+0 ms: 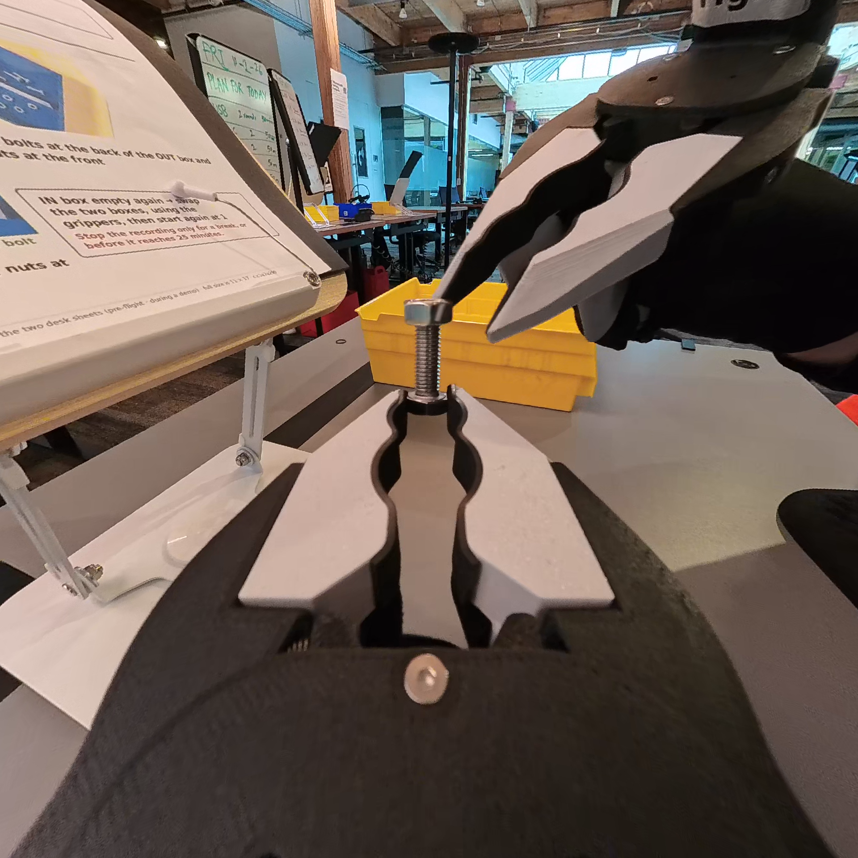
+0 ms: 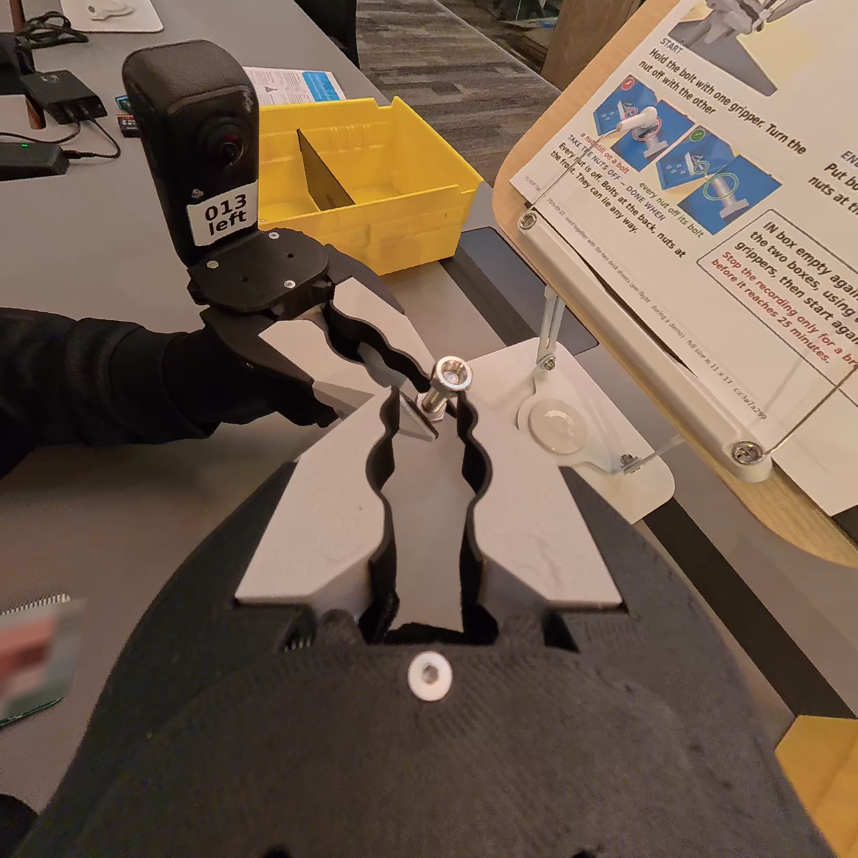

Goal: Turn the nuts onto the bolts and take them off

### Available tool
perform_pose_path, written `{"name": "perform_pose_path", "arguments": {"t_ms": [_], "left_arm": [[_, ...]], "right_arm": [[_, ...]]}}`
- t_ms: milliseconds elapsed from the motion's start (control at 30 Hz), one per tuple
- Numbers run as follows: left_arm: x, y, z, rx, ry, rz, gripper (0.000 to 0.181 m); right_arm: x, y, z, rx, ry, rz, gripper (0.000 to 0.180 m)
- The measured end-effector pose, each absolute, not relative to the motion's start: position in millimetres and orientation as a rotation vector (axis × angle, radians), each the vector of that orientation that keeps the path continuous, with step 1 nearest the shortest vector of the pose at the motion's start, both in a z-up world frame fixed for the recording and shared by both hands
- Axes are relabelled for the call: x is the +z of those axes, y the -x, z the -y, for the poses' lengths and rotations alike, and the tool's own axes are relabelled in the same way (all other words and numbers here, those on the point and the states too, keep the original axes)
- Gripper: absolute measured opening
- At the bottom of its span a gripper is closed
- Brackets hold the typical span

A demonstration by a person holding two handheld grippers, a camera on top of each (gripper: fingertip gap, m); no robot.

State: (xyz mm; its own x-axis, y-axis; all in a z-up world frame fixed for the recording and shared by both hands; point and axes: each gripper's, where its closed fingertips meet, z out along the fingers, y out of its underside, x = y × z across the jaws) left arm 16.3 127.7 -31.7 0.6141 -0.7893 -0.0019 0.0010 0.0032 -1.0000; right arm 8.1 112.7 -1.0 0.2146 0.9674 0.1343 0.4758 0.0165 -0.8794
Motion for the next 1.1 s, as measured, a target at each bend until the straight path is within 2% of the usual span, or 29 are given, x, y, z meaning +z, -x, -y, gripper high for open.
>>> {"name": "perform_pose_path", "arguments": {"t_ms": [200, 367, 833, 1100], "left_arm": [[-31, -16, -128, -0.709, 1.445, -0.709, 0.015], [-31, -17, -127, -0.71, 1.444, -0.713, 0.015], [-30, -15, -128, -0.711, 1.443, -0.704, 0.015], [-30, -16, -127, -0.71, 1.444, -0.709, 0.015]], "right_arm": [[4, -10, -115, 0.688, 1.588, 1.376, 0.023], [0, -7, -119, 0.722, 1.603, 1.372, 0.031], [0, -8, -109, 0.737, 1.586, 1.406, 0.023], [4, -4, -111, 0.739, 1.564, 1.385, 0.034]]}}
